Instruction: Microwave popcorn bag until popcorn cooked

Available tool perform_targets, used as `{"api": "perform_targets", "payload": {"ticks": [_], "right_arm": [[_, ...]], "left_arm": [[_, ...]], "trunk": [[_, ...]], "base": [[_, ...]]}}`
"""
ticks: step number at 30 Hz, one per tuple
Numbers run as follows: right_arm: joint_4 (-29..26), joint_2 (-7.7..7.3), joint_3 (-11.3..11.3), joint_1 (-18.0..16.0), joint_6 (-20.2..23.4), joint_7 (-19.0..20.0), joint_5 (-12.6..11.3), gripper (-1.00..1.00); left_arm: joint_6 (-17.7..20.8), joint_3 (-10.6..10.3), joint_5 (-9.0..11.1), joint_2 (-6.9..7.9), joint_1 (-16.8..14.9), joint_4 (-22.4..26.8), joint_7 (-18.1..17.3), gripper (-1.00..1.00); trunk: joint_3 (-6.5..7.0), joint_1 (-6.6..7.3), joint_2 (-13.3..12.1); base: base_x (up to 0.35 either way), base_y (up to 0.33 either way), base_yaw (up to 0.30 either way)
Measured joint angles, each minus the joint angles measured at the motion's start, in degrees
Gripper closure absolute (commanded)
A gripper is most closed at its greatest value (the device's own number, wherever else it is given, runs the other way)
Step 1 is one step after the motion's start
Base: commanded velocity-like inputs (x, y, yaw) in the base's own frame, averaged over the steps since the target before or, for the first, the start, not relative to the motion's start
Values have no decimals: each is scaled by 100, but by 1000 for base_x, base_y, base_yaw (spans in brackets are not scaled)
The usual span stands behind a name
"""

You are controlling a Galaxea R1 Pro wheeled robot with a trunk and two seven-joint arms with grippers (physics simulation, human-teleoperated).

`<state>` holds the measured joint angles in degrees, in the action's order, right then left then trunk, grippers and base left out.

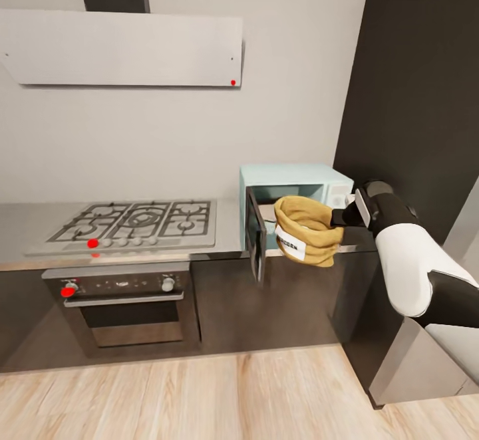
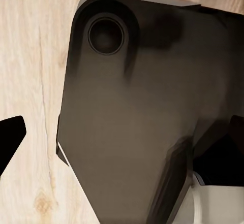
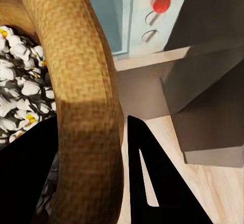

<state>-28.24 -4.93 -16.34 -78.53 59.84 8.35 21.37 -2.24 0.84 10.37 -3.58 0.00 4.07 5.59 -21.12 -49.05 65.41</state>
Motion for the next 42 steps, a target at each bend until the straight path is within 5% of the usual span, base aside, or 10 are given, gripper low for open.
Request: {"api": "perform_targets", "payload": {"ticks": [42], "right_arm": [[43,-26,31,2,-2,-35,71,100]], "left_arm": [[1,0,0,0,0,0,0,-100]], "trunk": [[-1,0,-1]], "base": [[208,0,0]]}}
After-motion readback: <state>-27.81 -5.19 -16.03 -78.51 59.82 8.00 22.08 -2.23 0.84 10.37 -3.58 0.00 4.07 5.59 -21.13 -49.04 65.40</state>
